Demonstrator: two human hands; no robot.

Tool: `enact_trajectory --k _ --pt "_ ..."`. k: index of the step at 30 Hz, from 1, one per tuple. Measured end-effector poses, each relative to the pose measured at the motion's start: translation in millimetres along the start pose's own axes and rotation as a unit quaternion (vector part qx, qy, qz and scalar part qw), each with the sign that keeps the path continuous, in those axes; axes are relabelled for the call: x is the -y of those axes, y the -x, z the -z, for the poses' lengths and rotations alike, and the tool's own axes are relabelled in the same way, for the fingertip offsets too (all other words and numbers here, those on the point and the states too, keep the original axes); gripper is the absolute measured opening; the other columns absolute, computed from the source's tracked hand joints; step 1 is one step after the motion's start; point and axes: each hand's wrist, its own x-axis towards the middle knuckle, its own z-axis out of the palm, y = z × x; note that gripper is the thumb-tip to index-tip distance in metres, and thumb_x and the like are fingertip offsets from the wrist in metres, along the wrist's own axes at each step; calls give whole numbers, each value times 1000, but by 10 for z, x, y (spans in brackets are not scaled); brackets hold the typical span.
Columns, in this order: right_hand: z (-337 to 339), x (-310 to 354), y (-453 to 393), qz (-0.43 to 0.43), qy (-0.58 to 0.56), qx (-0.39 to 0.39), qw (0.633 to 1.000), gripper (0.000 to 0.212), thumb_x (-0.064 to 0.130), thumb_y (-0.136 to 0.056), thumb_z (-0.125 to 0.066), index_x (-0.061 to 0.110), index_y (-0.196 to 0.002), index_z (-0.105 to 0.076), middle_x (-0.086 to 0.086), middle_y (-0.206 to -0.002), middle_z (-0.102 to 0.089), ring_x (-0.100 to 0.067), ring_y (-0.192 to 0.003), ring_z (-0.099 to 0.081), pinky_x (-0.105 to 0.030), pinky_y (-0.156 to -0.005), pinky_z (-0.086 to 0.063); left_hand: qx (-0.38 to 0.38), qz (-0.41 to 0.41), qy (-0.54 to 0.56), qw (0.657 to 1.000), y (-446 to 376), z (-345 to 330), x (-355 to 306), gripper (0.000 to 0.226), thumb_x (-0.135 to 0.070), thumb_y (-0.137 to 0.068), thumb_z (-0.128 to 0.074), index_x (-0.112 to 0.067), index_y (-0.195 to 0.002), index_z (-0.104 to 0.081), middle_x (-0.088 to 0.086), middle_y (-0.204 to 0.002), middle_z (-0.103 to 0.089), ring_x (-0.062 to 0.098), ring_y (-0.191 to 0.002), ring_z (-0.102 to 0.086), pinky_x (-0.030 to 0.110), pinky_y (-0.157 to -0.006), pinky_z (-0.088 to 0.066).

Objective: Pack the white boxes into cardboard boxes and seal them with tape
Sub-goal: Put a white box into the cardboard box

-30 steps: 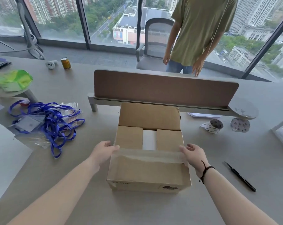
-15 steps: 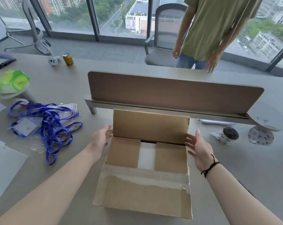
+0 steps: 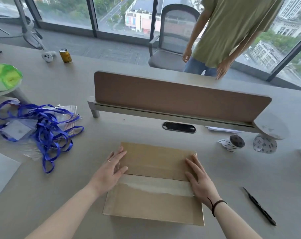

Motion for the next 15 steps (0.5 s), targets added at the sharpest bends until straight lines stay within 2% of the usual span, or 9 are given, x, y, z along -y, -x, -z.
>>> enact_trajectory --k 1,3,6,9,13,15 --pt "2 13 2 3 39 -3 999 48 36 -103 -54 45 -148 -42 35 -158 -12 2 -147 -24 -22 -120 -19 0 -5 -8 1000 -2 3 6 57 -38 -99 -59 -45 -149 -31 -41 -154 -12 -4 -150 -3 22 -119 -11" --pt "16 37 11 3 102 0 995 48 42 -104 -48 46 -151 -36 30 -159 -9 -5 -152 -18 -27 -123 -14 5 -7 -17 1000 -18 21 24 59 -42 -98 -58 -43 -150 -31 -41 -154 -10 -3 -151 -2 21 -119 -11" --pt "16 73 27 -7 174 9 985 50 49 -105 -37 46 -154 -28 31 -157 -3 -6 -155 -10 -28 -125 -6 10 -12 -36 999 -19 23 50 61 -48 -96 -56 -40 -152 -32 -40 -155 -9 -1 -152 0 26 -121 -15" --pt "-5 134 70 -22 214 0 977 55 56 -103 -29 43 -157 -23 23 -164 -5 -9 -156 -8 -32 -126 -7 10 -8 -75 997 -8 32 25 61 -47 -99 -52 -36 -155 -30 -32 -160 -8 5 -154 1 34 -125 -16" --pt "-31 210 153 -35 203 5 979 56 50 -106 -35 37 -159 -21 17 -168 -4 -11 -157 -6 -35 -126 -8 -4 7 -207 978 23 20 -110 65 -60 -99 -31 -33 -158 -24 -20 -166 -7 17 -156 6 40 -125 6" --pt "-3 207 211 -42 185 6 982 59 51 -104 -41 37 -158 -22 17 -169 -5 -11 -156 -7 -35 -126 -10 -15 20 -233 972 30 -55 -286 63 -55 -99 -34 -32 -157 -25 -12 -168 -8 19 -156 8 44 -122 16"
